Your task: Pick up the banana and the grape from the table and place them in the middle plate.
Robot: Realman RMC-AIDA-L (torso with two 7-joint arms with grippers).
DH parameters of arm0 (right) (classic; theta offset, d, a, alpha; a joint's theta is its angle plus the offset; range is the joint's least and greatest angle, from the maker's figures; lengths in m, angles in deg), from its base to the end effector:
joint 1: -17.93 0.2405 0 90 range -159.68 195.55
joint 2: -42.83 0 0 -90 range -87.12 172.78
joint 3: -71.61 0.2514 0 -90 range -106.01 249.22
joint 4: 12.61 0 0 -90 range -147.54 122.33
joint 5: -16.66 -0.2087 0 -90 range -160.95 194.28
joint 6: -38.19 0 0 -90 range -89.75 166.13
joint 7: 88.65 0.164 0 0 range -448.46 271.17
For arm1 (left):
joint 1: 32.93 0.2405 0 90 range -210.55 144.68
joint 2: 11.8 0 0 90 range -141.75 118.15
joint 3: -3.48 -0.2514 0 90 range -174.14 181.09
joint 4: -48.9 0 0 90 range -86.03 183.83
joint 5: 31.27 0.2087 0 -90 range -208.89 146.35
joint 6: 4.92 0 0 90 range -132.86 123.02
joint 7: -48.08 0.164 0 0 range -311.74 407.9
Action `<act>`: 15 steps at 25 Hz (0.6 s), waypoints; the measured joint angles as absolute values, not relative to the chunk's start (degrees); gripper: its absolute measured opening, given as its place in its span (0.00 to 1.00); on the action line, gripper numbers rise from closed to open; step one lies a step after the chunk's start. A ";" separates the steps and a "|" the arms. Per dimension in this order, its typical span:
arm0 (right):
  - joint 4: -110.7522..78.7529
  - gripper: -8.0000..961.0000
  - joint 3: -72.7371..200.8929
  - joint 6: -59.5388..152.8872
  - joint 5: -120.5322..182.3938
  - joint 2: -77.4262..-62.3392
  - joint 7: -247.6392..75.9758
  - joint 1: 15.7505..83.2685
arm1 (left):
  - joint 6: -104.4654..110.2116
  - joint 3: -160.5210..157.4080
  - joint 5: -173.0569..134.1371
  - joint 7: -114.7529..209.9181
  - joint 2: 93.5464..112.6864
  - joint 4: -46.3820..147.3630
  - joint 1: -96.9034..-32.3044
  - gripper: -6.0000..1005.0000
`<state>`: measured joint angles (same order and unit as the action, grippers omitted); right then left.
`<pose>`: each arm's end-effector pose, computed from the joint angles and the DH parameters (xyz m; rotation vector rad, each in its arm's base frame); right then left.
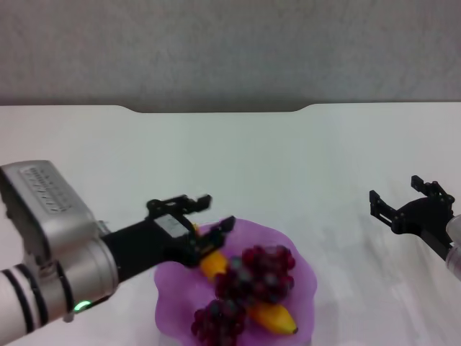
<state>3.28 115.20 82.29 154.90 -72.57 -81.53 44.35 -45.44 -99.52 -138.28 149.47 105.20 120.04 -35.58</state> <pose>0.3340 0.3593 -0.0567 -1.9069 0.6223 0.3927 -0.2016 0.3039 -0.0629 -2.4365 -0.4667 -0.6219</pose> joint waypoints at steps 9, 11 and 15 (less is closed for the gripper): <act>3.54 0.92 115.20 82.39 155.34 -72.57 -81.53 44.37 | -39.67 -95.27 -159.51 163.17 105.18 110.62 -35.64 0.65; 3.63 0.92 115.20 82.40 155.45 -72.57 -81.53 44.38 | -38.34 -94.26 -163.38 164.41 105.19 107.40 -37.25 0.69; 3.66 0.92 115.20 82.21 155.46 -72.56 -81.55 44.39 | -36.75 -92.03 -169.43 165.68 105.24 98.84 -41.13 0.78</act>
<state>3.66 115.20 82.21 155.46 -72.56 -81.55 44.39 -36.75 -92.03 -169.43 165.68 105.24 98.84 -41.13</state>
